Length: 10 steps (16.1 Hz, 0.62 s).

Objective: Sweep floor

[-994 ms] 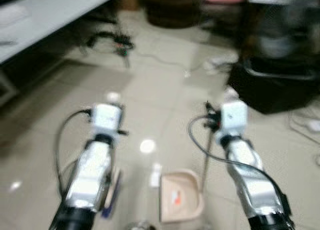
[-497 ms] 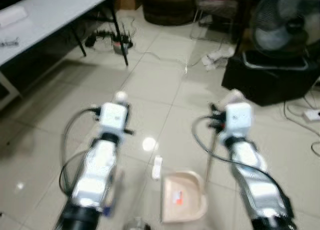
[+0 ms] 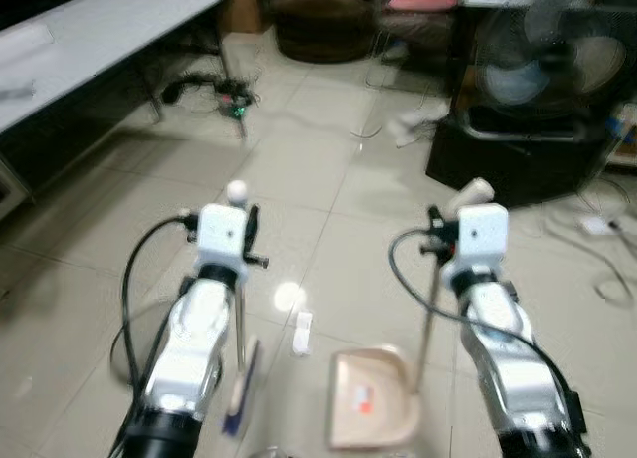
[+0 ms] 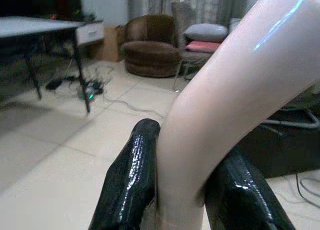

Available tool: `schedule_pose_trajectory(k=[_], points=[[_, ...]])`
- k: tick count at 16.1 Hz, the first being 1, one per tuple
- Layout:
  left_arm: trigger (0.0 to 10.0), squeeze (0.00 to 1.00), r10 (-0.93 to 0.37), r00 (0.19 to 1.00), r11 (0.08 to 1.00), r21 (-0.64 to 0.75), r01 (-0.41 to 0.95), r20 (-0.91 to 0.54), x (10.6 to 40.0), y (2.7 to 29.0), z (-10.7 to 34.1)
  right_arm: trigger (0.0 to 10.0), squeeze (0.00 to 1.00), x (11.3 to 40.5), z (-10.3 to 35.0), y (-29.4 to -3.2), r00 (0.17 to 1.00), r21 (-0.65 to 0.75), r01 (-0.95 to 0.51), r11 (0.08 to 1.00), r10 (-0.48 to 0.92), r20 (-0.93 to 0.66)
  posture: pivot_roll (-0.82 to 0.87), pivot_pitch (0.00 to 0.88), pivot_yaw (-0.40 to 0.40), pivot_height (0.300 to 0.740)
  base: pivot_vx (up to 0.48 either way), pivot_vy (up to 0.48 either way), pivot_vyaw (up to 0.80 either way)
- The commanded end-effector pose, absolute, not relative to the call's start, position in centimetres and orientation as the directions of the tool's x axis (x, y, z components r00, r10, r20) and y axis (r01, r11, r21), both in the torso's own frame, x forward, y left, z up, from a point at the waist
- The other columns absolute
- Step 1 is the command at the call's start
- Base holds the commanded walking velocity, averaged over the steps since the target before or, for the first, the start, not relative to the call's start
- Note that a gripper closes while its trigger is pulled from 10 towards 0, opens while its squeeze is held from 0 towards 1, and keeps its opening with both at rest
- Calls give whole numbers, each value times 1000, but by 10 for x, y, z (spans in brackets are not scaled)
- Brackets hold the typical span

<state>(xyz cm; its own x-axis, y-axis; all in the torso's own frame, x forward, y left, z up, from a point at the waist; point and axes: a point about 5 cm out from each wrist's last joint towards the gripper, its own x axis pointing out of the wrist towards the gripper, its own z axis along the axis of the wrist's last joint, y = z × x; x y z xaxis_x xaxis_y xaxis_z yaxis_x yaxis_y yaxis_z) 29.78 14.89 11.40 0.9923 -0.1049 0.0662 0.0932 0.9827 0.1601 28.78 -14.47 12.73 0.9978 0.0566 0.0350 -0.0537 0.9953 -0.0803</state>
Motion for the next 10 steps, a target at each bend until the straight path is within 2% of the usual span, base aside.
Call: schedule_pose_trajectory(k=[1,8,10], points=[[10000,0,-113,985,983,160,92,130,301,145,128,10000,0,289,136,-148,996,-98,-44,994,51,71,-42,23,87,740,356,0,0],[10000,0,-91,988,984,165,71,121,303,150,126,10000,0,290,136,-143,994,-144,-72,987,82,68,-39,22,86,740,373,0,0],[10000,0,-89,989,984,166,69,122,303,150,126,10000,0,290,136,-143,995,-146,-70,987,80,66,-39,24,87,740,377,0,800]])
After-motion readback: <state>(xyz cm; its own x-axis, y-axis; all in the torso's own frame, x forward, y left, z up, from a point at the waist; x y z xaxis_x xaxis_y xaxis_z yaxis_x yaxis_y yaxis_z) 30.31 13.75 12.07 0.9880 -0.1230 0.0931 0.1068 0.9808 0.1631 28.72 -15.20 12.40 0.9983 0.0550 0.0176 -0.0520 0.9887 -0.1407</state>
